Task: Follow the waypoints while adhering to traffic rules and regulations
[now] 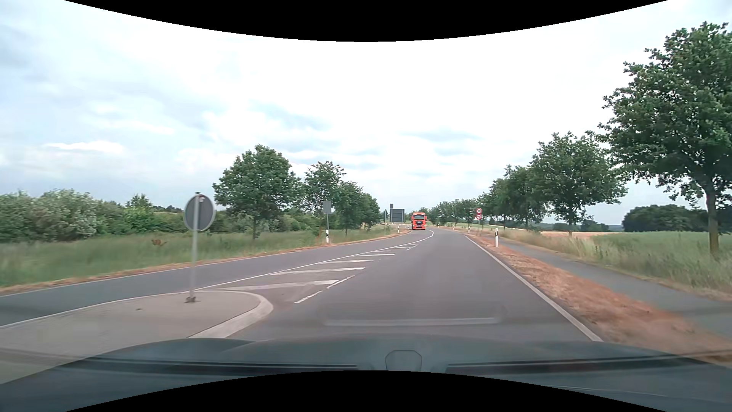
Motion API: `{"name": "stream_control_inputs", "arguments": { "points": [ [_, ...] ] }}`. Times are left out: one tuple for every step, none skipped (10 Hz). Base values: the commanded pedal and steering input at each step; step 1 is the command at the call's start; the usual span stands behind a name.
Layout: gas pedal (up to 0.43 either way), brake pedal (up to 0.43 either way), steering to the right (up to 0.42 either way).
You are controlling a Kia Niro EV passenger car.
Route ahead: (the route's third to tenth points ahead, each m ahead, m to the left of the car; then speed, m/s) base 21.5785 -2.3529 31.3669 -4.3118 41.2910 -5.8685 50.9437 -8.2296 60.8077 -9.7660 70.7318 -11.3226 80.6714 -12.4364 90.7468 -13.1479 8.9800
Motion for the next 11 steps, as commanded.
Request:
{"name": "stream_control_inputs", "arguments": {
  "points": [
    [0.35, 0.0, 0.144],
    [0.378, 0.0, 0.131],
    [0.39, 0.0, 0.119],
    [0.421, 0.0, 0.109],
    [0.421, 0.0, 0.092],
    [0.429, 0.0, 0.077],
    [0.429, 0.0, 0.066],
    [0.429, 0.0, 0.058],
    [0.429, 0.0, 0.051],
    [0.429, 0.0, 0.049],
    [0.429, 0.0, 0.046]
  ]
}}
